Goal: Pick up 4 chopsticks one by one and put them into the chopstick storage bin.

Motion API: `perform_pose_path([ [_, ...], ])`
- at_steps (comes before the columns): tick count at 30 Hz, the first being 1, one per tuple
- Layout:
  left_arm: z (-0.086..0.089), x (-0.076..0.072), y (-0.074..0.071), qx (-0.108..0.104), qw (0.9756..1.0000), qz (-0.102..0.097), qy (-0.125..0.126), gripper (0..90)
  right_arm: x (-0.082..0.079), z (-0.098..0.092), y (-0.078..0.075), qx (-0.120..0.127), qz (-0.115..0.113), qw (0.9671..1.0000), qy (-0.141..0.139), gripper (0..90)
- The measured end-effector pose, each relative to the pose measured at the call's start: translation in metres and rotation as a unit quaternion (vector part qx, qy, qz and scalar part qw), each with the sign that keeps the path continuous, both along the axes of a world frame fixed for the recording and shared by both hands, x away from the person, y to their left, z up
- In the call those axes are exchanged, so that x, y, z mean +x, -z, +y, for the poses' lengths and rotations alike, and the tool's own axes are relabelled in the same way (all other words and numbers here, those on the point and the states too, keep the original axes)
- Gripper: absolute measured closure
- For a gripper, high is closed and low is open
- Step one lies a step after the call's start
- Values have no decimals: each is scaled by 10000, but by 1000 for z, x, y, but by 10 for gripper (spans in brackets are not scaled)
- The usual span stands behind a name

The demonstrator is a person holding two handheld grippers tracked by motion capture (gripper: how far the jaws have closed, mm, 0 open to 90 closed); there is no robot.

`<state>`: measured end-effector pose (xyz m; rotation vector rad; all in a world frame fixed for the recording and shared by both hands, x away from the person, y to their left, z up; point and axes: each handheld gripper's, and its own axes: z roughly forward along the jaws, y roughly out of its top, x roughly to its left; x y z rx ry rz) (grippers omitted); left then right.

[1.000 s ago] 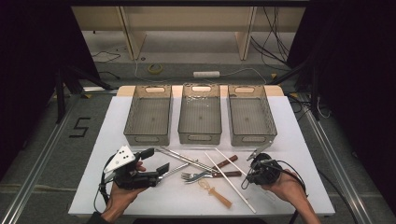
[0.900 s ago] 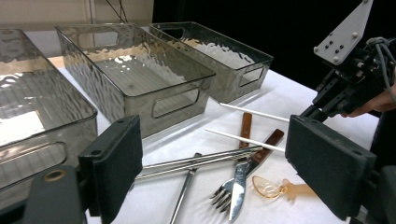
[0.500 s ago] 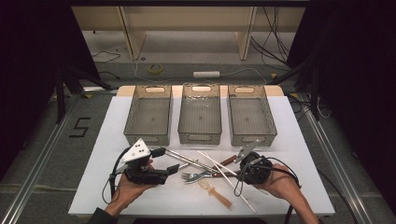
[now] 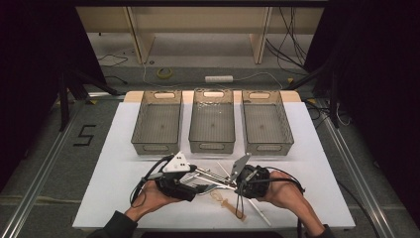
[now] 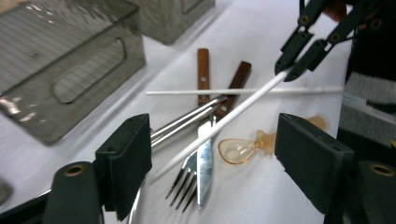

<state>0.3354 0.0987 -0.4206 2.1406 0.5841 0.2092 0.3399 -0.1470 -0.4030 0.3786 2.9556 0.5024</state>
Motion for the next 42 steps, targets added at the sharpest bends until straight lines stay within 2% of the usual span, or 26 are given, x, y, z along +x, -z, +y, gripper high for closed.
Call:
perform_pose_path([
  [5,-13,-4,3,484,9984,-144,265,313,-1,7,-1,-77,26,9998,-163,854],
  [11,-23,-8,7,813,9950,-228,534,385,-4,13,-2,-123,56,9995,-296,854],
  [13,-25,-10,10,849,9944,-237,579,410,-3,14,-2,-169,26,9990,-424,854],
  [15,-26,-11,11,922,9935,-228,632,439,-4,15,-1,-177,30,9989,-433,854],
  [18,-28,-12,14,1088,9913,-308,675,487,-4,17,-1,-223,49,9984,-510,854],
  [27,-29,-13,16,1219,9888,-369,775,615,-6,20,0,-247,68,9977,-621,854],
  [34,-30,-15,18,1355,9854,-383,961,681,-7,21,0,-309,139,9970,-696,854],
  [38,-30,-16,18,1469,9820,-412,1109,739,-8,21,1,-311,129,9962,-801,852],
  [39,-31,-16,18,1455,9820,-403,1137,739,-8,21,1,-311,129,9962,-801,852],
  [42,-30,-17,17,1478,9798,-374,1298,767,-9,20,1,-265,140,9959,-858,847],
])
